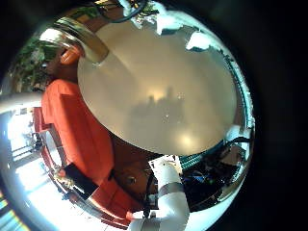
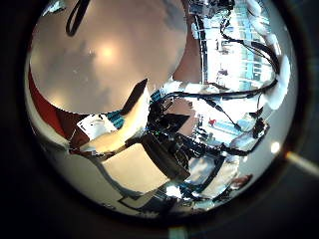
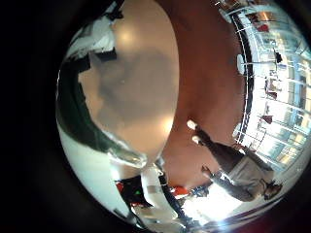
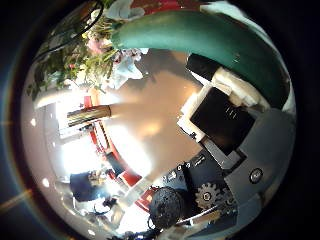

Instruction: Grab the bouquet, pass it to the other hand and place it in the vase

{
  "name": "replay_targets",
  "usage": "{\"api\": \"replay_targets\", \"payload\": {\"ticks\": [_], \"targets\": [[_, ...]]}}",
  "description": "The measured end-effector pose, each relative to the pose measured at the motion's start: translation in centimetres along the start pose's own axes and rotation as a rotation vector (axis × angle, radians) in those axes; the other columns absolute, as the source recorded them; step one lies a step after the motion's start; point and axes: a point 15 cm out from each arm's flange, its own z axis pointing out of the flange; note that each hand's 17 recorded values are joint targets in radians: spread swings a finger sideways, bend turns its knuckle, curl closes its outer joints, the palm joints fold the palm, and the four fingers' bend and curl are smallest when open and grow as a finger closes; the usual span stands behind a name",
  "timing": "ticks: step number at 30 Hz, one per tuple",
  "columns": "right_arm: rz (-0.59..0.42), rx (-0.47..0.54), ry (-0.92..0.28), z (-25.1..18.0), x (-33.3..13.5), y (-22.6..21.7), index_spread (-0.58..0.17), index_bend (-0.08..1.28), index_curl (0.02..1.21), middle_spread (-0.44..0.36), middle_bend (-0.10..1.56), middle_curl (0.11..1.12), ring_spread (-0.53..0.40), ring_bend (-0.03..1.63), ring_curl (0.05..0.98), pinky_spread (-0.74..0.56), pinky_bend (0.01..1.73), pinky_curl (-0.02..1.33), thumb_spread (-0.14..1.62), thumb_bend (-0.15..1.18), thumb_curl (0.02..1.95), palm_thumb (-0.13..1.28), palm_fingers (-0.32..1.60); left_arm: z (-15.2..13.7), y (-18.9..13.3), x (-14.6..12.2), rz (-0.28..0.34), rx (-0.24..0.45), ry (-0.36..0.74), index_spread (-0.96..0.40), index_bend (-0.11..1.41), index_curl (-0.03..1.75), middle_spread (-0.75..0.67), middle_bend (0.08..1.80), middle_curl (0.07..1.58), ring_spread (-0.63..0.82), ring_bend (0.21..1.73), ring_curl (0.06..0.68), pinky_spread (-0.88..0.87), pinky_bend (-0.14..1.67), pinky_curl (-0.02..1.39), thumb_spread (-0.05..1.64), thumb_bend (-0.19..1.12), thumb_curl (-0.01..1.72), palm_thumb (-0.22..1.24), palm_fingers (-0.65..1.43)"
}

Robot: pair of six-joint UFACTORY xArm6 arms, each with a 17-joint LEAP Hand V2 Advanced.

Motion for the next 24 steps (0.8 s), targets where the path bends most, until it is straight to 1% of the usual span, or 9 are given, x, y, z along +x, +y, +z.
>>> {"api": "replay_targets", "payload": {"ticks": [4, 8, 10, 13, 15, 17, 20, 22, 24], "targets": [[-0.047, 0.065, -0.137, -3.2, -1.8, 1.1, -0.313, 1.07, 0.99, -0.182, 1.28, 0.90, -0.206, 1.47, 0.638, -0.17, 1.51, 0.51, 0.93, 0.10, 0.79, 1.16, 1.10, -1.0, -0.8, 0.6, -0.023, 0.046, 0.069, -0.18, 0.20, 0.46, 0.00, 0.23, 0.44, 0.08, 0.67, 0.101, 0.17, 0.19, 0.33, 1.13, -0.02, 0.31, 0.34, 0.51], [-0.134, 0.132, -0.338, -6.3, -3.1, 2.2, -0.300, 1.08, 1.00, -0.171, 1.30, 0.90, -0.201, 1.48, 0.649, -0.16, 1.50, 0.53, 0.92, 0.10, 0.84, 1.17, 1.10, -2.5, -2.0, 0.8, -0.064, 0.116, 0.159, -0.18, 0.20, 0.47, -0.02, 0.26, 0.45, 0.07, 0.67, 0.098, 0.15, 0.19, 0.32, 1.13, -0.02, 0.31, 0.34, 0.53], [-0.182, 0.181, -0.445, -8.0, -3.9, 2.6, -0.295, 1.08, 1.00, -0.166, 1.30, 0.90, -0.200, 1.48, 0.655, -0.16, 1.49, 0.55, 0.92, 0.10, 0.87, 1.16, 1.10, -3.1, -2.6, 1.4, -0.065, 0.149, 0.204, -0.18, 0.20, 0.47, -0.02, 0.28, 0.46, 0.07, 0.67, 0.098, 0.15, 0.19, 0.31, 1.13, -0.03, 0.31, 0.33, 0.53], [-0.272, 0.273, -0.601, -10.6, -4.8, 3.0, -0.287, 1.08, 1.00, -0.160, 1.31, 0.89, -0.197, 1.48, 0.659, -0.15, 1.48, 0.57, 0.92, 0.10, 0.90, 1.16, 1.10, -4.5, -3.5, 1.4, -0.089, 0.227, 0.281, -0.17, 0.19, 0.48, -0.02, 0.29, 0.46, 0.08, 0.66, 0.097, 0.14, 0.19, 0.31, 1.12, -0.04, 0.30, 0.28, 0.52], [-0.319, 0.314, -0.690, -11.1, -4.7, 3.5, -0.284, 1.08, 1.00, -0.156, 1.32, 0.89, -0.196, 1.48, 0.662, -0.15, 1.47, 0.58, 0.92, 0.10, 0.93, 1.17, 1.10, -5.5, -4.2, 1.9, -0.092, 0.279, 0.344, -0.15, 0.18, 0.48, -0.01, 0.29, 0.47, 0.09, 0.66, 0.096, 0.14, 0.20, 0.31, 1.11, -0.04, 0.30, 0.25, 0.50], [-0.335, 0.316, -0.798, -10.2, -5.2, 4.4, -0.280, 1.09, 1.00, -0.153, 1.32, 0.88, -0.193, 1.48, 0.664, -0.15, 1.46, 0.60, 0.91, 0.10, 0.96, 1.17, 1.10, -6.6, -4.9, 2.7, -0.084, 0.335, 0.429, -0.12, 0.18, 0.47, 0.00, 0.29, 0.47, 0.10, 0.67, 0.098, 0.14, 0.20, 0.32, 1.10, -0.03, 0.30, 0.23, 0.49], [-0.378, 0.301, -0.949, -9.2, -6.5, 6.0, -0.275, 1.09, 0.99, -0.150, 1.33, 0.88, -0.190, 1.48, 0.667, -0.14, 1.45, 0.62, 0.91, 0.10, 0.99, 1.16, 1.10, -8.8, -6.0, 3.4, -0.087, 0.438, 0.582, -0.09, 0.18, 0.47, 0.02, 0.29, 0.47, 0.12, 0.68, 0.099, 0.14, 0.21, 0.32, 1.08, -0.03, 0.30, 0.20, 0.49], [-0.410, 0.272, -1.027, -8.8, -7.5, 7.4, -0.272, 1.09, 0.99, -0.148, 1.33, 0.87, -0.189, 1.48, 0.670, -0.14, 1.44, 0.63, 0.91, 0.10, 1.02, 1.16, 1.10, -10.0, -6.7, 3.9, -0.085, 0.493, 0.676, -0.07, 0.18, 0.47, 0.03, 0.30, 0.47, 0.14, 0.68, 0.099, 0.14, 0.21, 0.32, 1.05, -0.03, 0.30, 0.19, 0.48], [-0.440, 0.256, -1.089, -8.7, -8.5, 8.3, -0.269, 1.10, 0.99, -0.146, 1.34, 0.87, -0.189, 1.48, 0.673, -0.14, 1.43, 0.65, 0.90, 0.10, 1.04, 1.15, 1.11, -10.8, -7.2, 4.6, -0.064, 0.536, 0.758, -0.05, 0.18, 0.47, 0.04, 0.31, 0.48, 0.16, 0.67, 0.096, 0.15, 0.22, 0.33, 1.03, -0.04, 0.30, 0.17, 0.47]]}}
